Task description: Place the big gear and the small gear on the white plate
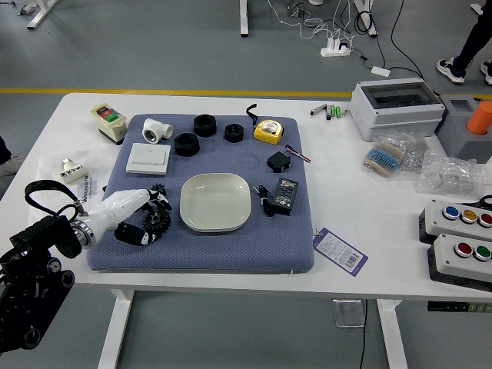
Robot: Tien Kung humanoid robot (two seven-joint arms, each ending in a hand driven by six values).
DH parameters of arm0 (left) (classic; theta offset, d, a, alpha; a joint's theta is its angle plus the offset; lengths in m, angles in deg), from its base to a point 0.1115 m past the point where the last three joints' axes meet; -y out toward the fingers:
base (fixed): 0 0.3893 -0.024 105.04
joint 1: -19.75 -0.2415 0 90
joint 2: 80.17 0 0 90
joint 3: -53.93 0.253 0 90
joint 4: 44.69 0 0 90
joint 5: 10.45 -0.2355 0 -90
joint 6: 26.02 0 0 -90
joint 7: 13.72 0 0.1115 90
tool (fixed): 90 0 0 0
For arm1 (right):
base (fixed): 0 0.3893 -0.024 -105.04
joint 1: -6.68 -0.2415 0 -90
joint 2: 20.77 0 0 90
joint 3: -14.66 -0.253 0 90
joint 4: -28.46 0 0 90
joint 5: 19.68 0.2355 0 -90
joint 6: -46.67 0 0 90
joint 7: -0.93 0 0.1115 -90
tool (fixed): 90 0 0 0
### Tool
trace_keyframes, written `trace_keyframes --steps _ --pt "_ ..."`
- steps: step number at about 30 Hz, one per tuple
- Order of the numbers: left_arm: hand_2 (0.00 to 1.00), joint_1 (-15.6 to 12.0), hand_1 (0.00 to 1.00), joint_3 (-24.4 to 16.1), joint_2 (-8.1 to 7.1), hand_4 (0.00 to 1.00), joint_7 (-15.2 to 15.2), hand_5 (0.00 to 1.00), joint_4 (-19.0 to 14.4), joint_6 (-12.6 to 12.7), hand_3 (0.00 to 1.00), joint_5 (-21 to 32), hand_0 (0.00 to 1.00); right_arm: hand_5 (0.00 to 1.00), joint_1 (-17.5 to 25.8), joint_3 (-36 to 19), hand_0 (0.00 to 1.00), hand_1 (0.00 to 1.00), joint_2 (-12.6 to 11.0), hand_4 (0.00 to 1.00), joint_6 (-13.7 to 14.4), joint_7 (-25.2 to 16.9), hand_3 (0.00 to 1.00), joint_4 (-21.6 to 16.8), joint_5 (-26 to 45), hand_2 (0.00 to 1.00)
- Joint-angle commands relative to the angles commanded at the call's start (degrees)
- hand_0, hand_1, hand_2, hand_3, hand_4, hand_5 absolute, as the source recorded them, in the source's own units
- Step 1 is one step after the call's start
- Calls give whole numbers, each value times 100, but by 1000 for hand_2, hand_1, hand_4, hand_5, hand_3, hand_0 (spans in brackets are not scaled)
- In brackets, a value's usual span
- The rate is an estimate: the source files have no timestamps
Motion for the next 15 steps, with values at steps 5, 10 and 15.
trace_keyframes --steps 5,10,15 --pt "494 11 446 8 -3 443 8 2 -16 3 550 0 351 655 -7 -32 701 717 5 805 1 1 579 0 1 769" --pt "424 24 361 10 -11 277 -44 2 -73 114 506 0 301 655 -15 -54 701 717 4 805 -1 3 579 1 -3 769" --pt "366 42 274 36 -5 333 -100 2 -225 352 494 51 222 655 -25 -76 700 716 3 805 -3 3 579 2 -10 768"
